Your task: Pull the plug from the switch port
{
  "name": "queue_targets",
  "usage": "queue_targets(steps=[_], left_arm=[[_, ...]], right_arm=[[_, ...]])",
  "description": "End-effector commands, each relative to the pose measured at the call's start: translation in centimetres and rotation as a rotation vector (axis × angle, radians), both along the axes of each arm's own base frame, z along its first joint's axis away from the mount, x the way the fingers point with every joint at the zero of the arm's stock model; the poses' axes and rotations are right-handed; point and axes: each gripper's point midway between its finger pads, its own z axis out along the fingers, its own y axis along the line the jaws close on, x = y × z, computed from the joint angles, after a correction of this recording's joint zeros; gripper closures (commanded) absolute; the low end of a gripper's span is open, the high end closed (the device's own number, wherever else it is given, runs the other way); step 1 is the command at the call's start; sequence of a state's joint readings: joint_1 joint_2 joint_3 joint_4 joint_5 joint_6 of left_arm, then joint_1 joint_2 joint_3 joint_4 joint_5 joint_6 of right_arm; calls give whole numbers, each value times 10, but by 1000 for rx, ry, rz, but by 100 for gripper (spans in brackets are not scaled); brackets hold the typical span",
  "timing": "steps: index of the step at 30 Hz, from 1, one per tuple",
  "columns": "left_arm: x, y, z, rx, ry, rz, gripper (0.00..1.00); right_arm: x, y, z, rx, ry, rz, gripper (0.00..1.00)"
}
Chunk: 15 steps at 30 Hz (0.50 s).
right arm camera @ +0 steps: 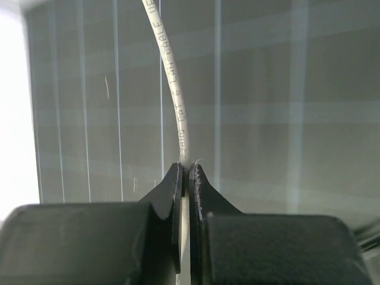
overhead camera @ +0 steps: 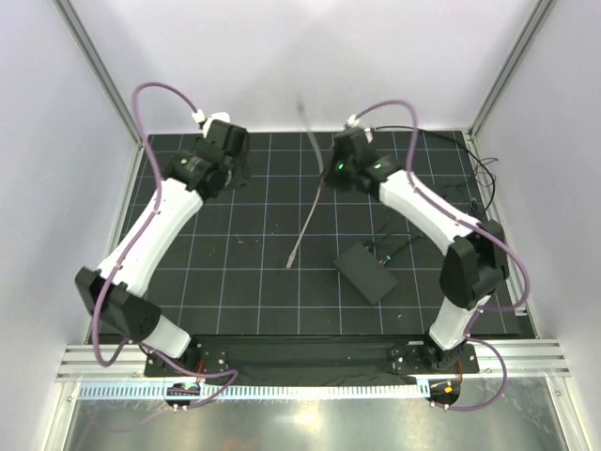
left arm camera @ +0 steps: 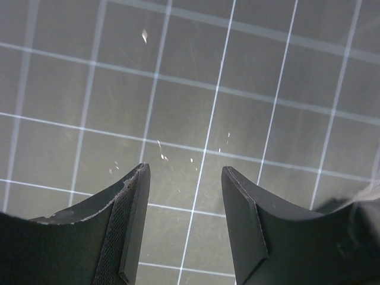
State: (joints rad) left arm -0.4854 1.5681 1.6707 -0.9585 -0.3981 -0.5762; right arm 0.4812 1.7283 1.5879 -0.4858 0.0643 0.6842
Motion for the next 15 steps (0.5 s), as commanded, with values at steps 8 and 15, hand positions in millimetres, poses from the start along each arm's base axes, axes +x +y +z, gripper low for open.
queue_targets(steps=[8, 15], left_arm=[[-10, 4, 17, -21, -59, -12, 45], [-11, -34, -5, -122, 43, -156, 47]], right_arm=[[-19, 79, -116, 156, 285, 9, 99], [-23, 82, -184, 11, 373, 25, 77]])
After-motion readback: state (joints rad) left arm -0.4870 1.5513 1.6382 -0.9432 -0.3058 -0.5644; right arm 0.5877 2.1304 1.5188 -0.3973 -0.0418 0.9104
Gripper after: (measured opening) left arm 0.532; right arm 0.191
